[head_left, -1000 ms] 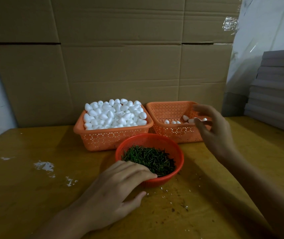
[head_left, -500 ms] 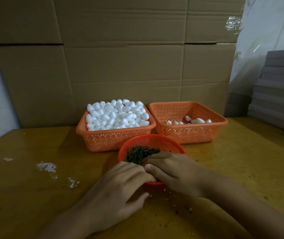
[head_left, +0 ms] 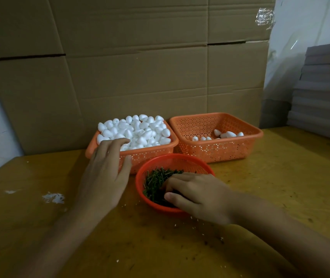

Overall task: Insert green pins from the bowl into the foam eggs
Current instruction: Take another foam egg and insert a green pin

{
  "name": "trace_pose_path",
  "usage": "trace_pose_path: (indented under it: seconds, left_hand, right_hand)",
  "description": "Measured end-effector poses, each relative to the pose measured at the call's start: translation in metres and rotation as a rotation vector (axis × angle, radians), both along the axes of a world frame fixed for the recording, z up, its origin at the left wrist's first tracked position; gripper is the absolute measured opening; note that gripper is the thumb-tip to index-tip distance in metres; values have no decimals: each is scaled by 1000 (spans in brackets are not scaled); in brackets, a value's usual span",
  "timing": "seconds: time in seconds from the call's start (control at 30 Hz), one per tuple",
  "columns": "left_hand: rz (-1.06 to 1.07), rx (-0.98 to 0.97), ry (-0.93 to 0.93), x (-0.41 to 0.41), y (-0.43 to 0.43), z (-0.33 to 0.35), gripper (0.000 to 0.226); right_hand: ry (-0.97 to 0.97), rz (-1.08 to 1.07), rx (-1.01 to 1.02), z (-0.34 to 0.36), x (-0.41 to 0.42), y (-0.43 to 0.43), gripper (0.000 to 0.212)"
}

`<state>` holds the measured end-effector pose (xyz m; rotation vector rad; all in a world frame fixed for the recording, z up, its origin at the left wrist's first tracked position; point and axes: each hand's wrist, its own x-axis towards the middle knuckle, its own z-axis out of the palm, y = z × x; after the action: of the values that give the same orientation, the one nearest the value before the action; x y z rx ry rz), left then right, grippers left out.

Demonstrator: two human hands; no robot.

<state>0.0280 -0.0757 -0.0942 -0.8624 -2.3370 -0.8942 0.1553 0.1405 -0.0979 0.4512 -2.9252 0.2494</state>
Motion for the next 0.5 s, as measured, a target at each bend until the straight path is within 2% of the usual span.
trace_pose_path:
  seconds: [0.17, 0.23, 0.33, 0.5]
  left_hand:
    - [85, -340, -6, -41, 16, 21, 39]
    - [92, -462, -117, -50, 25, 29, 39]
    - [82, -667, -269, -58, 34, 36, 52]
    - [76, -452, -346, -63, 38, 36, 59]
  right_hand:
    - [9, 11, -12, 0, -1, 0, 30]
    - [10, 16, -14, 0, 0, 0, 30]
    - [7, 15, -24, 0, 1, 1, 29]
    - [5, 14, -22, 0, 1, 0, 29]
